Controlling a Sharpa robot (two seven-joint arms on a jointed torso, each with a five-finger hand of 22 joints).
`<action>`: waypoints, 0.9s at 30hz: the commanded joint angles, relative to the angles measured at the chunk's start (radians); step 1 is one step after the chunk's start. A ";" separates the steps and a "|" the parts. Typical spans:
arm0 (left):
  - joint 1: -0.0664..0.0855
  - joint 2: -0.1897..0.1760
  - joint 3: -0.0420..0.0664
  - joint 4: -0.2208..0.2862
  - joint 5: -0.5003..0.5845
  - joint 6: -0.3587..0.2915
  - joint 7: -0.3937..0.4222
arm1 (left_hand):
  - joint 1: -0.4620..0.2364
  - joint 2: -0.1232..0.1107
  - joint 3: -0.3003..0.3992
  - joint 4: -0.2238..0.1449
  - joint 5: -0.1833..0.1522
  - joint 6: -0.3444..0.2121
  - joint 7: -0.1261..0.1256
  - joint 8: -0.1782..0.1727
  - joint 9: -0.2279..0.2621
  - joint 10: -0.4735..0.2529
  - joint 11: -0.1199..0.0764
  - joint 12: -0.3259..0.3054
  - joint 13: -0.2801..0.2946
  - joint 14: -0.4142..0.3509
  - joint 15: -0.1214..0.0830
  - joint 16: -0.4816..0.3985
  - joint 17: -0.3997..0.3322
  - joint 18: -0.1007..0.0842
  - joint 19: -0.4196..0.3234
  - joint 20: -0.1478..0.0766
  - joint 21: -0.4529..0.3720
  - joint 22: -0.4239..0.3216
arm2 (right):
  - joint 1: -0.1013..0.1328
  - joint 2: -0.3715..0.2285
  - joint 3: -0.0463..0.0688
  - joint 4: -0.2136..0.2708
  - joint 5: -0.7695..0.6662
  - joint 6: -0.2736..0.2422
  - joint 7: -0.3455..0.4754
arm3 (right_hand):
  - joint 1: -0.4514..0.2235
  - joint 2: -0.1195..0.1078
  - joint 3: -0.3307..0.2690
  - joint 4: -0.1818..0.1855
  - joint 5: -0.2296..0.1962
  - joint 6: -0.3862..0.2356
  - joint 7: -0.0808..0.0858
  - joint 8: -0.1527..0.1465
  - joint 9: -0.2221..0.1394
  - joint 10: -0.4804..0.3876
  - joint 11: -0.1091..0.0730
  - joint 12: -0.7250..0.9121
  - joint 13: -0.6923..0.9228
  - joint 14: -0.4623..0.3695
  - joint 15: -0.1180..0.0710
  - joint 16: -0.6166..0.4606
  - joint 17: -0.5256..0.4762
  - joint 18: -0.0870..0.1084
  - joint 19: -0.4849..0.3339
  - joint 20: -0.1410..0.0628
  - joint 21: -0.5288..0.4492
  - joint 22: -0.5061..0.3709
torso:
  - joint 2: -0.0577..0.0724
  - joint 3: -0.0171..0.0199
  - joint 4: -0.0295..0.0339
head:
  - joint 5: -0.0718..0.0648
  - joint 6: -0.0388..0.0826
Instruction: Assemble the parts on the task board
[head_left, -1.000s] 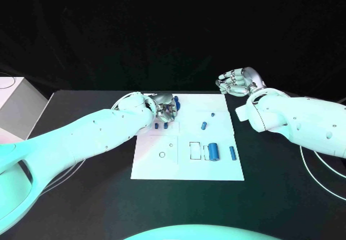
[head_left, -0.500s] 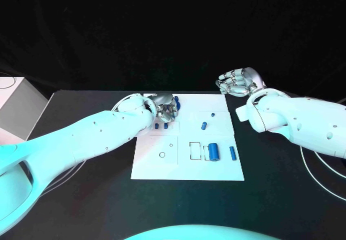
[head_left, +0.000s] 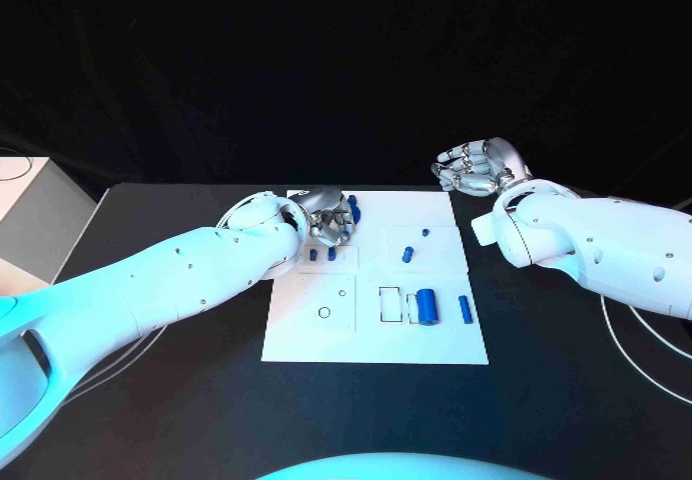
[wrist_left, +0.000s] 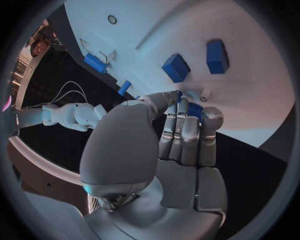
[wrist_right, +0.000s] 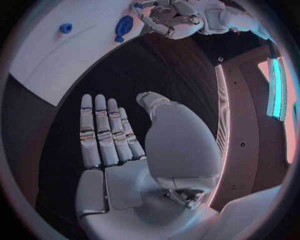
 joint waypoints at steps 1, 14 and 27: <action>0.000 -0.007 0.008 0.014 0.025 -0.031 0.024 | -0.006 0.007 0.002 -0.006 0.004 0.007 0.001 -0.004 0.002 0.023 -0.012 -0.007 0.002 0.005 0.000 0.004 -0.001 -0.019 0.009 -0.002 0.004 0.001 | 0.000 0.000 0.000 0.000 -0.010 0.013 0.014 | 0.007 -0.004 0.000 -0.004 0.005 -0.003 0.029 -0.006 -0.001 -0.001 0.000 -0.004 -0.001 -0.006 -0.001 -0.004 -0.001 0.014 -0.007 0.001 0.001 -0.001 | -0.001 -0.0009 0.0005 | 0.003 0.003; -0.001 -0.065 0.067 0.075 0.051 -0.005 0.017 | -0.008 0.006 0.003 -0.008 0.004 0.009 0.002 -0.007 0.001 0.026 -0.012 -0.014 0.002 0.006 -0.001 0.003 -0.003 -0.018 0.008 -0.002 0.004 0.000 | 0.000 -0.002 0.000 -0.002 -0.010 0.013 0.015 | 0.007 -0.004 0.000 -0.004 0.005 -0.003 0.029 -0.006 -0.001 -0.001 0.000 -0.004 -0.001 -0.006 -0.001 -0.004 -0.001 0.014 -0.007 0.001 0.001 -0.001 | -0.002 0.0005 0.0026 | 0.006 0.007; -0.001 -0.105 0.070 0.063 0.030 0.041 0.001 | -0.008 0.006 0.005 -0.009 0.004 0.010 0.001 -0.010 0.001 0.028 -0.012 -0.019 0.001 0.001 0.000 -0.001 -0.014 -0.017 0.003 -0.002 0.001 -0.005 | 0.000 -0.005 0.000 -0.001 -0.010 0.013 0.014 | 0.007 -0.004 0.000 -0.004 0.005 -0.003 0.029 -0.006 -0.001 -0.001 0.000 -0.004 -0.001 -0.006 -0.001 -0.004 -0.001 0.014 -0.007 0.001 0.001 -0.001 | -0.004 0.0006 0.0050 | 0.008 0.004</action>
